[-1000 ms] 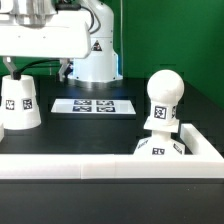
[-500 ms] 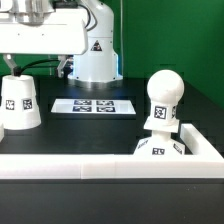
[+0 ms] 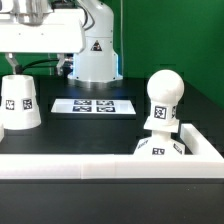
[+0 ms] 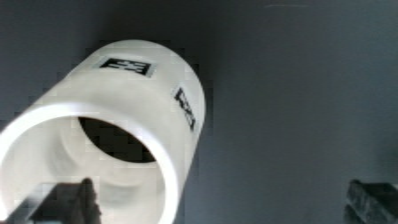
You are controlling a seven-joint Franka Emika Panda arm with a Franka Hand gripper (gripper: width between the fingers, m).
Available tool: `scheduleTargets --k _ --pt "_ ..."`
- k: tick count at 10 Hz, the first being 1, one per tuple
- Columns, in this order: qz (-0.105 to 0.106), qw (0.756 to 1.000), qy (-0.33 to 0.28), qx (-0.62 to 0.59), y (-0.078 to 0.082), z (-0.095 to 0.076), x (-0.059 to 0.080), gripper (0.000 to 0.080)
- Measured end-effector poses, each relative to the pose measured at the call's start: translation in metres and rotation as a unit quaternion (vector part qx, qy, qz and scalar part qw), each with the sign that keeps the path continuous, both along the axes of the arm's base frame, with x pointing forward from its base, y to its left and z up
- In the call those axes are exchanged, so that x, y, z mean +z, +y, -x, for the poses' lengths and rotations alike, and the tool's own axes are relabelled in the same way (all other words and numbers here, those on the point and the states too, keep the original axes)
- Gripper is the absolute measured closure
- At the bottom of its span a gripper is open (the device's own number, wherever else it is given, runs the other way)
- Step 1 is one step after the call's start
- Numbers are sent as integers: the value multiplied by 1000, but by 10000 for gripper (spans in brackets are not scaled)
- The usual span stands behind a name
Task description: Assemble lamp
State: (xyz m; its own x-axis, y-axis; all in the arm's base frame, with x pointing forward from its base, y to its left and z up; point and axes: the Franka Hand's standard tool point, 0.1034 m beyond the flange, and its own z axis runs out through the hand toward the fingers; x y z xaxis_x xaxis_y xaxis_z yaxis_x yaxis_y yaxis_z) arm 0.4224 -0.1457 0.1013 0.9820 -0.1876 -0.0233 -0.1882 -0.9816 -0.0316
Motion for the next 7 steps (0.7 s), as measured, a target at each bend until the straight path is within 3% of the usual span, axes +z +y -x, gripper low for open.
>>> scheduleTargets --k 7 --pt "13 1000 9 17 -6 1 -23 101"
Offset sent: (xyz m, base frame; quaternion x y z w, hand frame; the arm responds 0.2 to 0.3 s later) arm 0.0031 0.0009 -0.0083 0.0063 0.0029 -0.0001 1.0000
